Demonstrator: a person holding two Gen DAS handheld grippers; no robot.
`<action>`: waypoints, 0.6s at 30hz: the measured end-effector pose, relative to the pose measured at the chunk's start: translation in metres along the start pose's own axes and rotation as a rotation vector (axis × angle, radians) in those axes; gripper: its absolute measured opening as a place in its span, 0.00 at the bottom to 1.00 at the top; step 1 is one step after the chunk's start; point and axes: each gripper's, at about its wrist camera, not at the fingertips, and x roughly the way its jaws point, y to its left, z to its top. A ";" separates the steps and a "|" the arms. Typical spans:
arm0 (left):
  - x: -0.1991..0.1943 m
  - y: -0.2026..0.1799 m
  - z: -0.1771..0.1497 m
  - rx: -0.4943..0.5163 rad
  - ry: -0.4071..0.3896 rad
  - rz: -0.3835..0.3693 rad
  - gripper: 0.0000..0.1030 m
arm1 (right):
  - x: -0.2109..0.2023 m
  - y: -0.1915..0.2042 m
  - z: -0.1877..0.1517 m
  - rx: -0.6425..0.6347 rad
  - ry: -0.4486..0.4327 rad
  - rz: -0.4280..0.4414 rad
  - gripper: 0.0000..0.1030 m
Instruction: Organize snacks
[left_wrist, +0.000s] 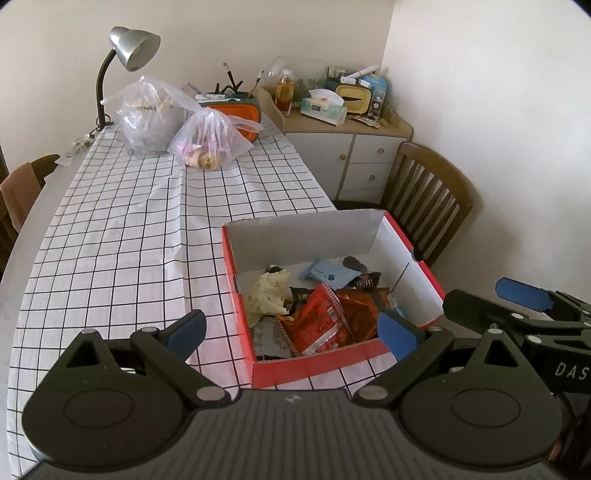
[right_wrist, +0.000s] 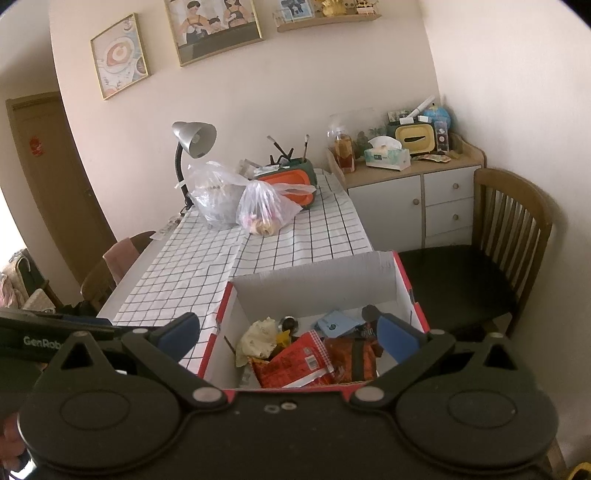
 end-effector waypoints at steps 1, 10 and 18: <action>0.000 0.000 0.000 0.001 0.000 -0.002 0.97 | 0.001 0.000 0.000 0.002 0.001 -0.001 1.00; 0.003 0.001 0.000 -0.002 -0.002 -0.004 0.97 | 0.006 -0.001 0.001 0.008 0.005 -0.007 1.00; 0.004 0.001 0.001 -0.010 -0.005 -0.007 0.97 | 0.012 -0.005 0.001 0.011 0.008 -0.028 1.00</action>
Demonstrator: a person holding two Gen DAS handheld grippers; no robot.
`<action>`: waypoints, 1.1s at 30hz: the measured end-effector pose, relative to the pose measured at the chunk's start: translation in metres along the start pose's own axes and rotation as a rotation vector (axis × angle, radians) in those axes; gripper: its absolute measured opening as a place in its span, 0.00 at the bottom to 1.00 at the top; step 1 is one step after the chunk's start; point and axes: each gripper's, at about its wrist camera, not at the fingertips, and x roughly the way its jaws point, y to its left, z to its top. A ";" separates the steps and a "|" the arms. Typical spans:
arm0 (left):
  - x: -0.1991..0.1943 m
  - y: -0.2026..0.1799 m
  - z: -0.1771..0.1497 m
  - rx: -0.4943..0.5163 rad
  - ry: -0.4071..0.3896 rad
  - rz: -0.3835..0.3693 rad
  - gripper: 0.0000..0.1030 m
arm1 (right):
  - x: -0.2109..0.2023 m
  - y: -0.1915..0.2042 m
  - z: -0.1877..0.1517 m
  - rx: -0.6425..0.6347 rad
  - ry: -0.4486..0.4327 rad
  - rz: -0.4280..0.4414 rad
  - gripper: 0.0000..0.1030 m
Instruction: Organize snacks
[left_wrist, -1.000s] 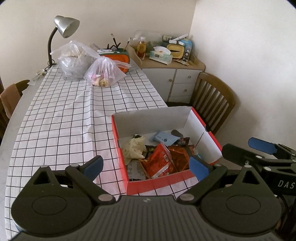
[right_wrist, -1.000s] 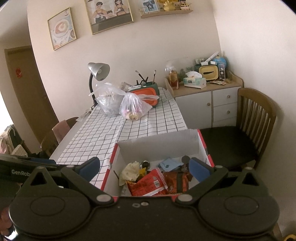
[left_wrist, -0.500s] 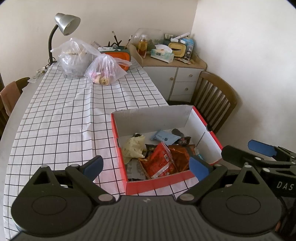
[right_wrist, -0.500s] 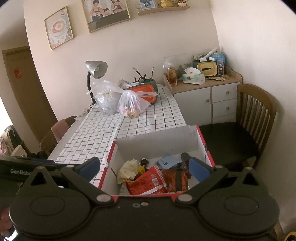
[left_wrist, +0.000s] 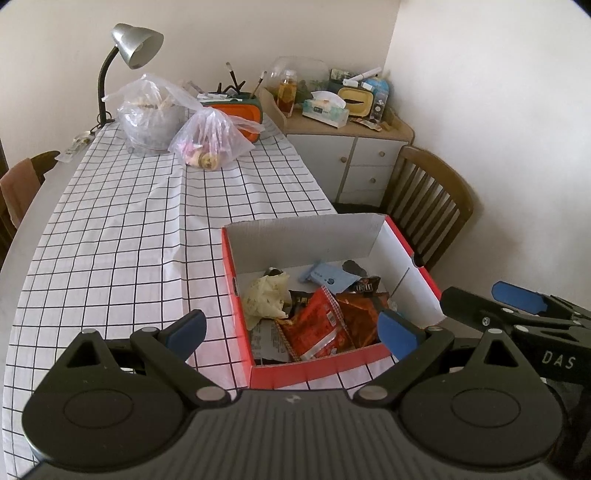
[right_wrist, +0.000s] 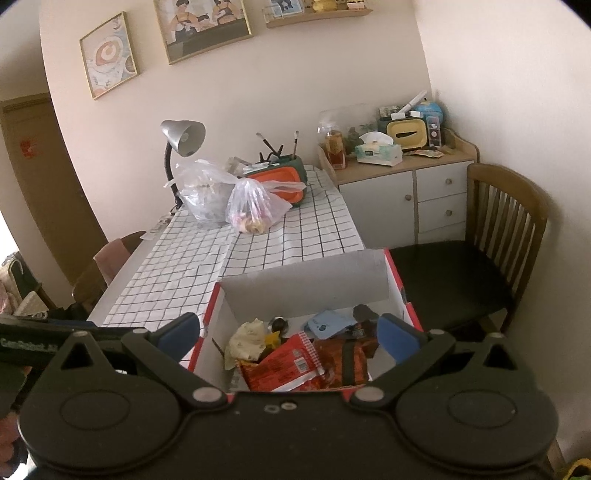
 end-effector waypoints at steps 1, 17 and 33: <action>0.000 0.000 0.001 0.000 -0.002 0.000 0.97 | 0.001 0.000 0.000 -0.001 0.002 -0.002 1.00; 0.006 -0.006 0.003 -0.007 0.012 0.001 0.97 | 0.007 -0.002 0.001 0.001 0.026 0.002 1.00; 0.007 -0.008 -0.001 -0.014 0.015 0.025 0.97 | 0.008 -0.006 -0.005 0.011 0.047 0.012 1.00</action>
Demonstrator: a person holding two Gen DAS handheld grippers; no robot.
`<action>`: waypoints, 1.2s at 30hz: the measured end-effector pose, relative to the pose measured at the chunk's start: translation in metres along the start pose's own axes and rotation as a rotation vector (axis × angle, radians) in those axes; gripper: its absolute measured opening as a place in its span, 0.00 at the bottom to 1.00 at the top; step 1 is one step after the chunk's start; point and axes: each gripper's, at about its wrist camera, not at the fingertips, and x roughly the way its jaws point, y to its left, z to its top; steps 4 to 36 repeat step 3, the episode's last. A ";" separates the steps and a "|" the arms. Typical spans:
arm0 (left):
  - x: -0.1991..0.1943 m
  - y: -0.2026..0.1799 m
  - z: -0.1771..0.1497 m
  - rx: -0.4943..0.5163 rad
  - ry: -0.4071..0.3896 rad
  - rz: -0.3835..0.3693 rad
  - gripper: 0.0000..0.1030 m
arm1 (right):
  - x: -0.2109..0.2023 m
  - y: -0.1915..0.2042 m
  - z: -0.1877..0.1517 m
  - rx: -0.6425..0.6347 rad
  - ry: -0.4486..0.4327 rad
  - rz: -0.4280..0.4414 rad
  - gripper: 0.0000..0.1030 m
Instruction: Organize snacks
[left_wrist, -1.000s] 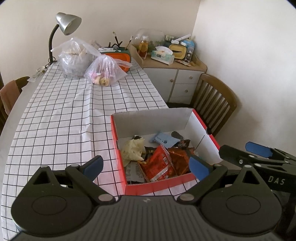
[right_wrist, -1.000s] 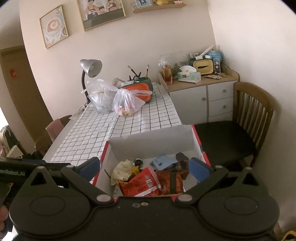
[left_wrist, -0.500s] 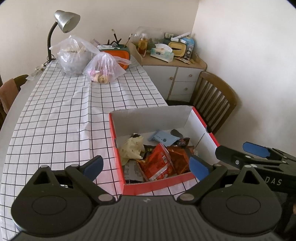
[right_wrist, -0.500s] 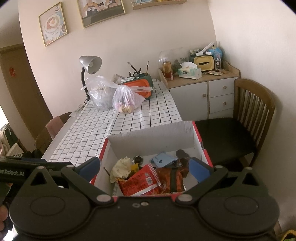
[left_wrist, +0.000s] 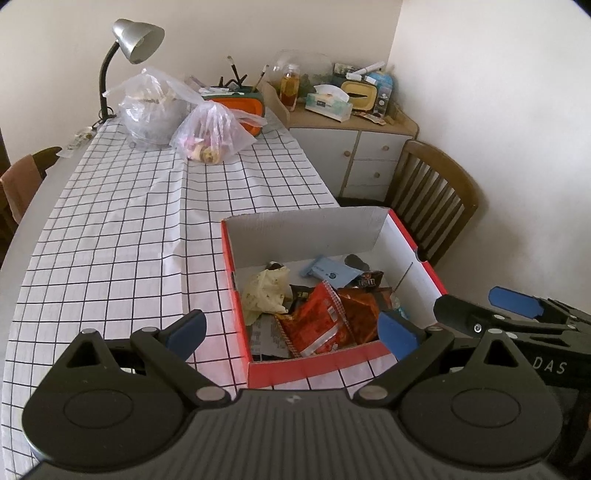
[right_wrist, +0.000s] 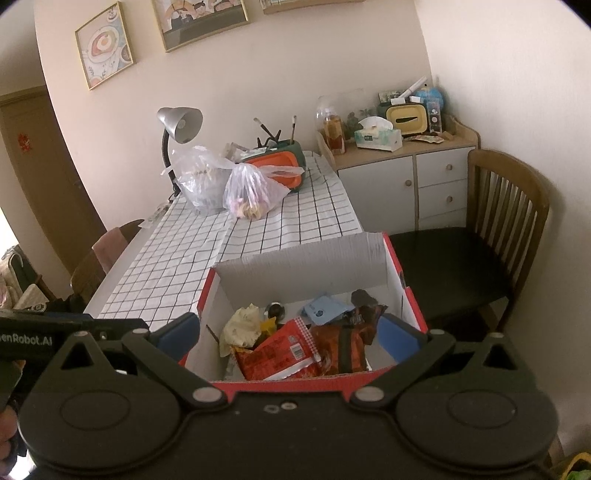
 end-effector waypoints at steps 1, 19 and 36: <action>0.000 0.001 0.000 -0.004 0.000 0.001 0.97 | 0.000 0.000 -0.001 0.000 0.003 0.002 1.00; 0.000 0.002 -0.002 -0.012 0.006 0.002 0.97 | 0.001 0.000 -0.003 -0.001 0.008 0.005 1.00; 0.000 0.002 -0.002 -0.012 0.006 0.002 0.97 | 0.001 0.000 -0.003 -0.001 0.008 0.005 1.00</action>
